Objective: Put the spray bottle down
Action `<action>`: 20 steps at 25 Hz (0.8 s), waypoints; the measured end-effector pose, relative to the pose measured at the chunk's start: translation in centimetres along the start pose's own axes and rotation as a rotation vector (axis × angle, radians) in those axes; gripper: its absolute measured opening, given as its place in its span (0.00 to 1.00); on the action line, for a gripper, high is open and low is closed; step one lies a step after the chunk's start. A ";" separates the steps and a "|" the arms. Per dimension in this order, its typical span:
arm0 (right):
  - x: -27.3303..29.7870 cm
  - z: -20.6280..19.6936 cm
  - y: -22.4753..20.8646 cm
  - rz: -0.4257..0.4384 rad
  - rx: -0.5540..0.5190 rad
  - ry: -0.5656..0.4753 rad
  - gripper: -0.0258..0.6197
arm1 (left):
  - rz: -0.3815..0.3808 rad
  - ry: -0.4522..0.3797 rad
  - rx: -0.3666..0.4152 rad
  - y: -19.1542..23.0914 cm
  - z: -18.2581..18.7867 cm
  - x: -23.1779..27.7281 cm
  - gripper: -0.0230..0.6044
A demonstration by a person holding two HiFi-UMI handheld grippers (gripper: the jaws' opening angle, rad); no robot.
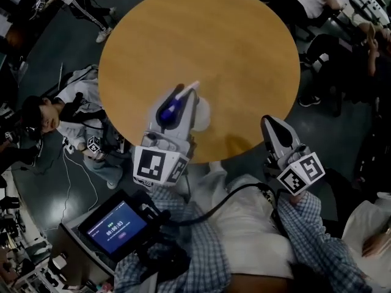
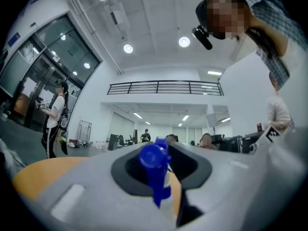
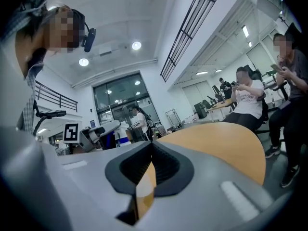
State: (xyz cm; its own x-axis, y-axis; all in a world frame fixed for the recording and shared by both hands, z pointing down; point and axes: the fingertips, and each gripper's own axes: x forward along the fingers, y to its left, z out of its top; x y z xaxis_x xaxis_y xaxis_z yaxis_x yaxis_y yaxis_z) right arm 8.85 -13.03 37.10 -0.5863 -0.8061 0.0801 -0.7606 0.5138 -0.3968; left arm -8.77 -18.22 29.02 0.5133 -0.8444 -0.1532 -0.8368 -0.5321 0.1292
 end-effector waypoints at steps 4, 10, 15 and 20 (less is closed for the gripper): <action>2.6 -0.3 -1.4 -0.010 0.004 0.045 0.05 | -0.011 -0.011 -0.006 2.2 -1.1 3.9 0.18; 3.4 -0.4 -0.7 0.001 0.003 0.072 0.05 | 0.010 -0.006 0.020 3.1 -2.3 4.6 0.18; 3.7 -0.5 -0.8 0.002 -0.004 0.089 0.05 | 0.055 -0.040 0.010 3.7 -2.4 4.1 0.19; 4.5 -1.2 -1.2 0.017 0.008 0.100 0.05 | 0.082 -0.052 -0.007 4.0 -2.9 3.7 0.19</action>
State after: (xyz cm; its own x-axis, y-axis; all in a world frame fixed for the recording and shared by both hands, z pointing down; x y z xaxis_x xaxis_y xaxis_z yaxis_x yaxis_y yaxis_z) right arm 6.77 -16.89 39.05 -0.6246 -0.7636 0.1641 -0.7483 0.5249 -0.4058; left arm -9.68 -23.65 31.83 0.4327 -0.8806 -0.1930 -0.8740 -0.4623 0.1499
